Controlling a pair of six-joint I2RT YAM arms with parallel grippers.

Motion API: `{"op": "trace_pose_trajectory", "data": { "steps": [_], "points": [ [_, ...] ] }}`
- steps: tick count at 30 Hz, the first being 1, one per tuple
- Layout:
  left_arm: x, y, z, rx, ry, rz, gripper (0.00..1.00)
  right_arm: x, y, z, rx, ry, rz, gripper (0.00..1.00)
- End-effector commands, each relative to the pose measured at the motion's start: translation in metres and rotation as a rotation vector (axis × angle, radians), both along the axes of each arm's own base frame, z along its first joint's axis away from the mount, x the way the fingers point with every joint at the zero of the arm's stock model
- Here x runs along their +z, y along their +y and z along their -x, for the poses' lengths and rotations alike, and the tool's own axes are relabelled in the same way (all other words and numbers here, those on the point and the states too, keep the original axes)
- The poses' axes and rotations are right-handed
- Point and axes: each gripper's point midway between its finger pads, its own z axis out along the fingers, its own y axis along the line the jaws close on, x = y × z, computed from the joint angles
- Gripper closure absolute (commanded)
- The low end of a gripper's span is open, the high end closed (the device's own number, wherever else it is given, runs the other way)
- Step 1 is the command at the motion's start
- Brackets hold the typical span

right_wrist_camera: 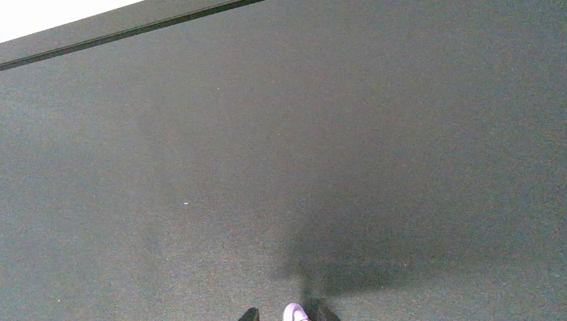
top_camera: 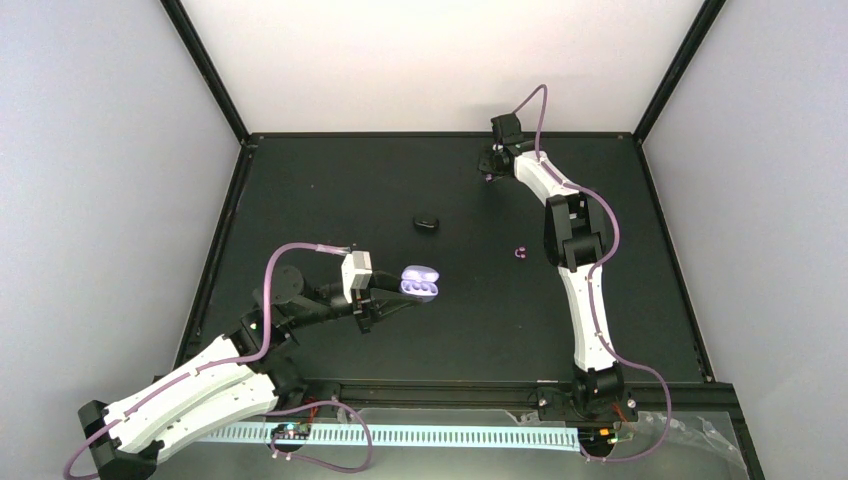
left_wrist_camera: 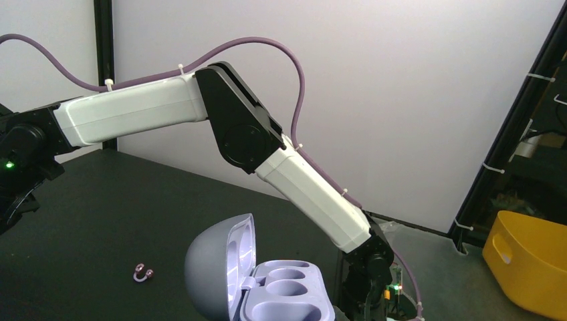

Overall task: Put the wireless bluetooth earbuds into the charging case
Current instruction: Pick up the earbud from the center of the board.

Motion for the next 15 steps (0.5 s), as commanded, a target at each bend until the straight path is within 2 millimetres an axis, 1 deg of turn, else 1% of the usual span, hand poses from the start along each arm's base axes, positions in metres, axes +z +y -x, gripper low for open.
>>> {"op": "trace_pose_trajectory", "data": {
  "steps": [1,7,15],
  "points": [
    [0.0056,-0.0004,0.0013,-0.006,-0.021,0.015,0.98,0.0046,-0.0058,-0.006,-0.01,-0.016,0.018,0.8],
    [0.0057,-0.0004,0.0016,-0.008,-0.019,0.017,0.98,0.0064,-0.0059,-0.005,-0.005,-0.017,0.021,0.85],
    [0.006,-0.0001,0.0024,-0.011,-0.019,0.018,0.98,0.0081,-0.0074,-0.0029,-0.005,-0.015,0.032,0.9]
  ]
}}
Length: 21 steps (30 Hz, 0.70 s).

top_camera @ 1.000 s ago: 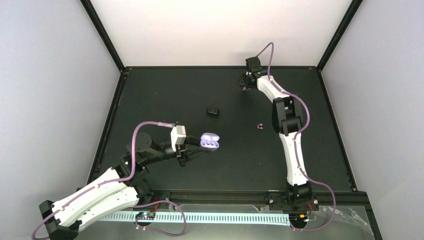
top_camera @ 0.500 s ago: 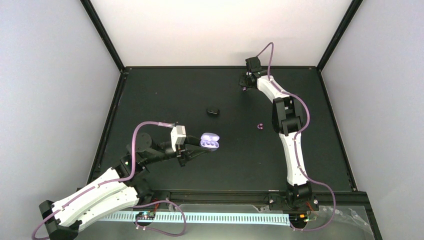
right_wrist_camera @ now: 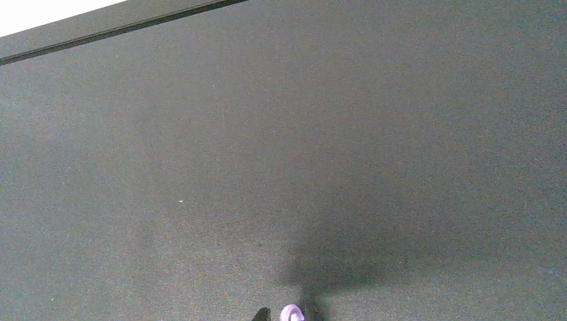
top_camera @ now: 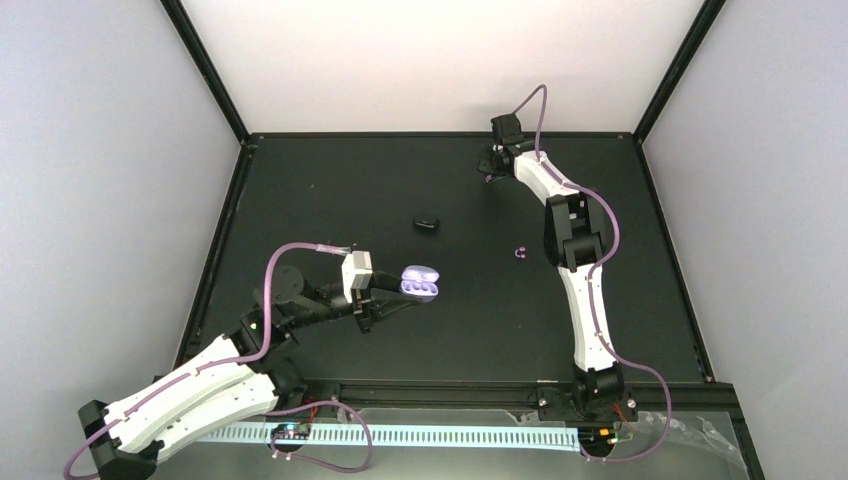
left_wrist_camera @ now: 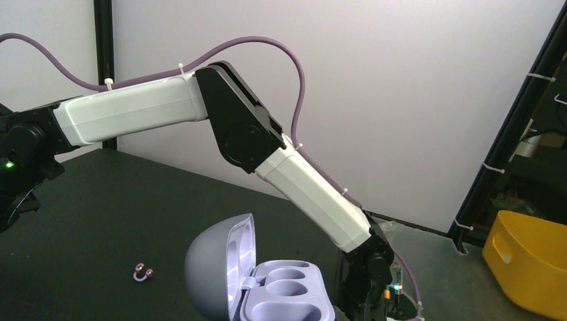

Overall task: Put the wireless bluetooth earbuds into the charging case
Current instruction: Pick up the earbud from the center of the board.

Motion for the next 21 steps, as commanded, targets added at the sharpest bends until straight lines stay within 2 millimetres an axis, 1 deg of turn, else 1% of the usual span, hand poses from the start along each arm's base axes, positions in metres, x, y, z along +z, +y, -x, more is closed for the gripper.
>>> {"op": "trace_pose_trajectory", "data": {
  "steps": [1,3,7,10,13,18,21],
  "points": [
    [0.006,0.0,0.003,-0.012,-0.02,0.019,0.98,0.01,-0.006,-0.003,-0.003,-0.021,0.024,0.9],
    [0.007,0.001,0.003,-0.012,-0.022,0.021,0.98,0.013,-0.006,-0.002,-0.002,-0.022,0.022,0.91],
    [0.009,0.002,0.004,-0.013,-0.025,0.027,0.99,0.028,-0.004,0.006,0.0,-0.041,0.007,0.91],
    [0.012,0.003,0.006,-0.015,-0.031,0.035,0.98,0.039,-0.002,0.016,-0.003,-0.06,-0.006,0.92],
    [0.014,0.005,0.008,-0.018,-0.033,0.044,0.98,0.04,-0.001,0.034,-0.008,-0.051,-0.027,0.93],
    [0.016,0.007,0.012,-0.031,-0.03,0.053,0.98,0.05,-0.004,0.06,-0.02,-0.061,-0.057,0.94],
    [0.018,0.008,0.014,-0.034,-0.031,0.058,0.98,0.056,-0.005,0.081,-0.026,-0.064,-0.076,0.94]
  ]
}}
